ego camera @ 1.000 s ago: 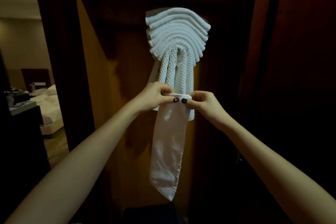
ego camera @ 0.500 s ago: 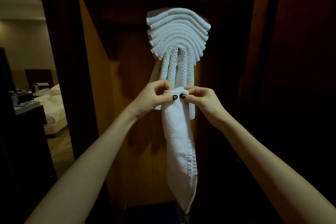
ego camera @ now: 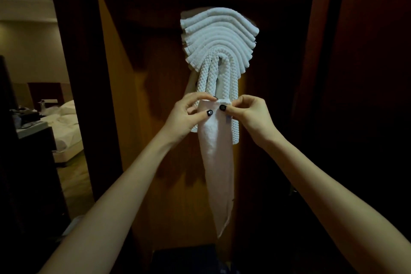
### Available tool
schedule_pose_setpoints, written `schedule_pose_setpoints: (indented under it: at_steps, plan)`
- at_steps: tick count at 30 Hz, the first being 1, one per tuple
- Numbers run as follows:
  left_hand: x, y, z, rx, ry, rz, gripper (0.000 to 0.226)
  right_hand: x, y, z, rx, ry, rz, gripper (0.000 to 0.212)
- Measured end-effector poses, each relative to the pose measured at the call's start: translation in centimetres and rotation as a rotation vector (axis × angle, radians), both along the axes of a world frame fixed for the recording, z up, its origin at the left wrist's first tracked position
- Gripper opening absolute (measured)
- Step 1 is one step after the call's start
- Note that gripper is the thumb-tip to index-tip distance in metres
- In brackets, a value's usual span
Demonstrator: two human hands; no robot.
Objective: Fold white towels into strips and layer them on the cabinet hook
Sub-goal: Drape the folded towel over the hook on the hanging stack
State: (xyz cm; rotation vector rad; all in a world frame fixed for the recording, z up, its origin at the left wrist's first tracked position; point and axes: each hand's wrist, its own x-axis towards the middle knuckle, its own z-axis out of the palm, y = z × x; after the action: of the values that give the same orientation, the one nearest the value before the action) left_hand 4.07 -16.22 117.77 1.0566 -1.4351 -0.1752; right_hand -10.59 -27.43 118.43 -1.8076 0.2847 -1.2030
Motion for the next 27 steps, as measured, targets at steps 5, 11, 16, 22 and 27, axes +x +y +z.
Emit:
schedule_pose_setpoints:
  at_steps: [5,11,16,22,27]
  plan:
    - [-0.3,0.0,-0.2,-0.02,0.086,-0.08,0.05,0.7,-0.3,0.7,0.042,-0.099,-0.071,0.028]
    - [-1.1,-1.9,0.3,0.0,-0.03,0.08,0.03,0.8,-0.9,1.5,0.095,-0.149,-0.074,0.022]
    - [-0.5,-3.9,1.2,-0.051,-0.044,0.244,0.028,-0.3,-0.6,-2.3,0.066,-0.105,-0.18,0.019]
    - [0.7,-6.0,1.5,-0.012,-0.018,0.329,0.029,-0.6,0.3,-9.0,0.02,0.074,-0.223,0.009]
    - [1.4,-6.9,1.6,-0.041,0.055,0.359,0.03,-1.5,-0.5,-11.2,0.005,0.253,-0.301,0.019]
